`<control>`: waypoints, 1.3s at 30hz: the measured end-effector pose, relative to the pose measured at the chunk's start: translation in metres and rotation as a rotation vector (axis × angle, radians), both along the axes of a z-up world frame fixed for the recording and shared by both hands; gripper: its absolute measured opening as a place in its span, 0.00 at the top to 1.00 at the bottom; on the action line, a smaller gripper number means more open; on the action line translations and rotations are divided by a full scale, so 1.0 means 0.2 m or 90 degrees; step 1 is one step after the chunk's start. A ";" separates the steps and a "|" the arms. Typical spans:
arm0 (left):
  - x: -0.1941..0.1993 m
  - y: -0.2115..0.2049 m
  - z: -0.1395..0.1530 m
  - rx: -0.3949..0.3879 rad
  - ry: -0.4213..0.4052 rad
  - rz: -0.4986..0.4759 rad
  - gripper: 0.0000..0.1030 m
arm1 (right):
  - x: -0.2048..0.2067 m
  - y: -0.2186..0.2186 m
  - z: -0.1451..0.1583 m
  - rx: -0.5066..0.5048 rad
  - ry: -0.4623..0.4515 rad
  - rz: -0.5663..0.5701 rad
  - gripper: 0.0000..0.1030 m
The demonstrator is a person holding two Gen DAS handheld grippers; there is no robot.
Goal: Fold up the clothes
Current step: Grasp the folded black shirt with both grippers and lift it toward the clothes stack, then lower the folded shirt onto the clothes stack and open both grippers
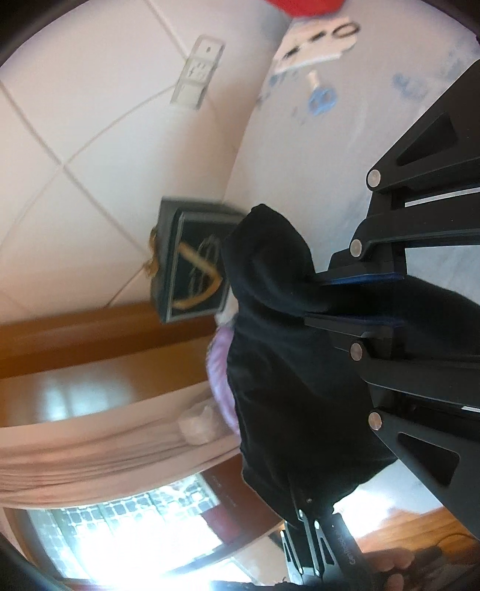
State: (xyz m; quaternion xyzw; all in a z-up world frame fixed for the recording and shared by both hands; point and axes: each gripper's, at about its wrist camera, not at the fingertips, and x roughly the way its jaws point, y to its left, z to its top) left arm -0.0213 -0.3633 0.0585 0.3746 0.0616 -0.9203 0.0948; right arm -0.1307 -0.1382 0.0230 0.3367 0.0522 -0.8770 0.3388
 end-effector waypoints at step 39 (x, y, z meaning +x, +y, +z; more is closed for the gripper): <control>-0.65 -1.21 -0.33 0.023 -0.077 -0.016 0.24 | -0.38 -1.10 -0.37 0.016 -0.119 -0.117 0.03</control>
